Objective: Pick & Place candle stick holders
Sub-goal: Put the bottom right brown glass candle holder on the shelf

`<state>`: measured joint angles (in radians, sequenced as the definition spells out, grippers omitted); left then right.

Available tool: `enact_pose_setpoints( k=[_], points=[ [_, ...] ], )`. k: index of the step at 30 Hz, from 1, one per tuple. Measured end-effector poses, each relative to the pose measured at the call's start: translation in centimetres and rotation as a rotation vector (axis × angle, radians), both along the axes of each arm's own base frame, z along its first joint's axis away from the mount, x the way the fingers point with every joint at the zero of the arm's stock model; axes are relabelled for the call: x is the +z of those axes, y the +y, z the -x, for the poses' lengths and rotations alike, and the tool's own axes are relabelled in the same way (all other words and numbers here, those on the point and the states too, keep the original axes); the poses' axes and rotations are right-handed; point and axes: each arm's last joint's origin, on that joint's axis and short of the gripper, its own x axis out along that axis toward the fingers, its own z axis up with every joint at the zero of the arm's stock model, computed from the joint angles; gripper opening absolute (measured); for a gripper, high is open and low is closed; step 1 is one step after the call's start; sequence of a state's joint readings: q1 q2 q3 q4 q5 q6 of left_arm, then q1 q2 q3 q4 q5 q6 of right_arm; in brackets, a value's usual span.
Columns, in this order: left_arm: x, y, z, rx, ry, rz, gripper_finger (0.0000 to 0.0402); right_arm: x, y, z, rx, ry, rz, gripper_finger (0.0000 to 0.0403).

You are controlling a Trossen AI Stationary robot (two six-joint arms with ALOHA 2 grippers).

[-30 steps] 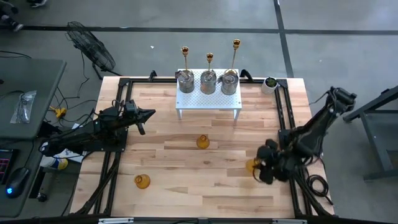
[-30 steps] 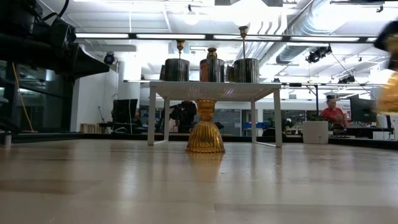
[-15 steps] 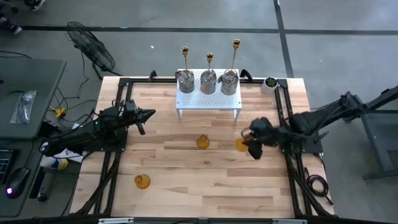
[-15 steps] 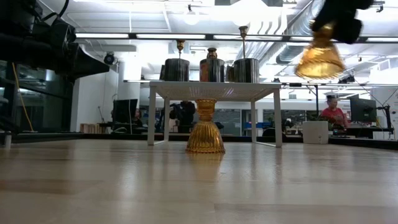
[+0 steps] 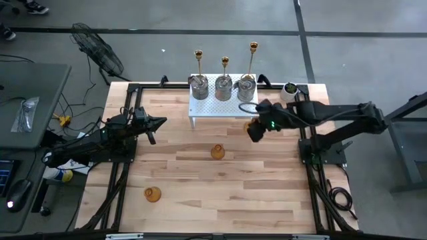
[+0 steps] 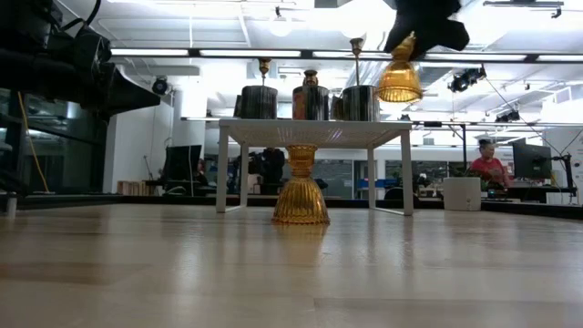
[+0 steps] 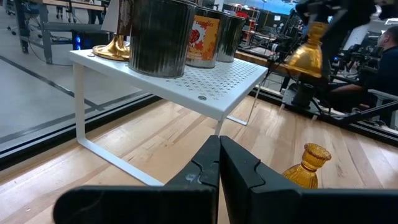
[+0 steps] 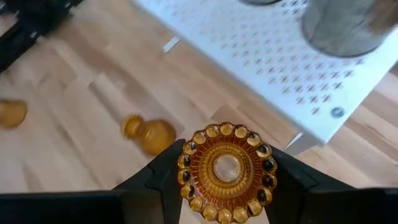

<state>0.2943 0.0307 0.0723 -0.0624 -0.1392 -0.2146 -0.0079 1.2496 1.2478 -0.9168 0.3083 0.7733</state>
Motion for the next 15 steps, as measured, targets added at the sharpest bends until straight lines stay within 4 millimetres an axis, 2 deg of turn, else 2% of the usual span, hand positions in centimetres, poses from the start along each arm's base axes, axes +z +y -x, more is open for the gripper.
enact_pose_setpoints(
  k=[9, 15],
  points=[
    [0.0, 0.0, 0.0, 0.001, 0.0, 0.0, 0.0, 0.2, -3.7, -2.0, -0.15, 0.018, -0.006, 0.0153],
    [0.0, 0.0, 0.0, 0.0, 0.0, 0.0, 0.0, -0.2, -5.5, -2.9, -0.215, 0.037, -0.013, 0.0153]
  ],
)
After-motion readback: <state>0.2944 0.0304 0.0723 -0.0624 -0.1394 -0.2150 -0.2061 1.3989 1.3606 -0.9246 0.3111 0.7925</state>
